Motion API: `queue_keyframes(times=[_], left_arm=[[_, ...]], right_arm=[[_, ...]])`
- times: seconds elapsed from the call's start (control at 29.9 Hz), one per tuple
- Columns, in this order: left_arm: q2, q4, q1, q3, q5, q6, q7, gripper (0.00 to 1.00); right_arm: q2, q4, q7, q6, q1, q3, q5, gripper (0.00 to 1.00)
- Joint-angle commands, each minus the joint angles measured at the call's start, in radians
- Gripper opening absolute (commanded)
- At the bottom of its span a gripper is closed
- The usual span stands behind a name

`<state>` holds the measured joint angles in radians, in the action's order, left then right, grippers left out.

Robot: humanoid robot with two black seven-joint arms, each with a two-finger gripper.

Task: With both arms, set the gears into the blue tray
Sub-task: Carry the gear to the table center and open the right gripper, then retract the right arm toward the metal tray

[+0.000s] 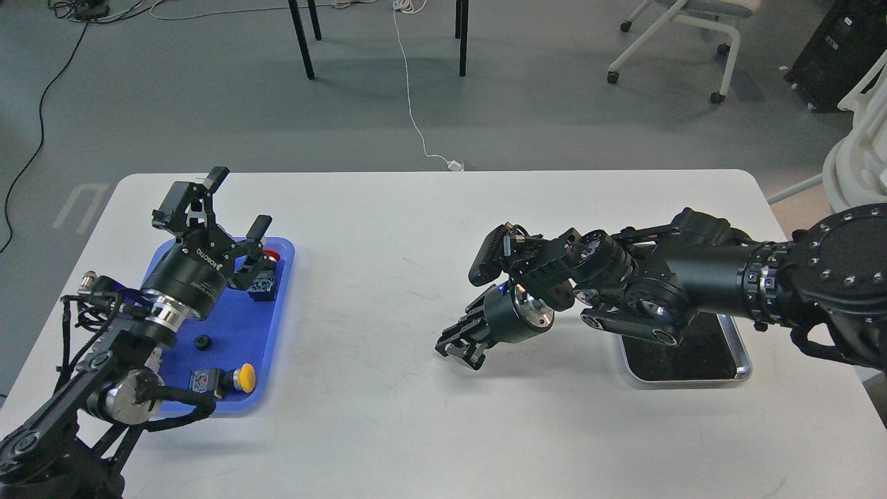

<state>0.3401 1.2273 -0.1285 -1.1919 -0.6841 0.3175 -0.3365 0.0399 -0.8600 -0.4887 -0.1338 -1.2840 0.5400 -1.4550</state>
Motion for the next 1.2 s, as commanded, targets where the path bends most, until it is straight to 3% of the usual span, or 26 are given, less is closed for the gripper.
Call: queue_keyframes(times=[0.0, 0.07, 0.2, 0.4, 0.57, 0.8, 0.94, 1.17], left_arm=[[-0.004, 0.0, 0.003, 0.0, 0.0, 0.0, 0.001, 1.0], [-0.006, 0.0, 0.003, 0.0, 0.0, 0.002, 0.001, 1.0], [-0.006, 0.0, 0.003, 0.0, 0.0, 0.002, 0.001, 1.0], [-0.003, 0.0, 0.003, 0.0, -0.002, 0.002, 0.001, 1.0], [0.005, 0.0, 0.003, 0.0, -0.002, 0.003, -0.01, 1.0], [0.063, -0.003, -0.008, 0.009, -0.002, 0.002, -0.015, 1.0], [0.085, -0.002, -0.014, 0.009, -0.005, 0.005, -0.016, 1.0], [0.142, 0.084, -0.02, 0.095, -0.173, 0.012, -0.074, 1.0]], right_arm=[[0.0, 0.009, 0.0, 0.014, 0.018, -0.002, 0.002, 0.24], [0.0, 0.012, 0.0, 0.017, 0.028, -0.002, 0.004, 0.25], [0.003, 0.01, 0.0, 0.026, 0.029, -0.002, 0.008, 0.39], [0.026, 0.006, 0.0, 0.03, 0.023, -0.008, 0.019, 0.69], [0.128, -0.03, 0.0, 0.028, -0.026, -0.054, 0.108, 0.94], [0.443, -0.198, 0.0, 0.026, -0.006, -0.26, 0.355, 0.96], [0.612, -0.318, 0.0, 0.031, 0.148, -0.423, 0.623, 0.96], [0.653, -0.323, 0.0, 0.031, 0.565, -0.815, 1.017, 0.97]])
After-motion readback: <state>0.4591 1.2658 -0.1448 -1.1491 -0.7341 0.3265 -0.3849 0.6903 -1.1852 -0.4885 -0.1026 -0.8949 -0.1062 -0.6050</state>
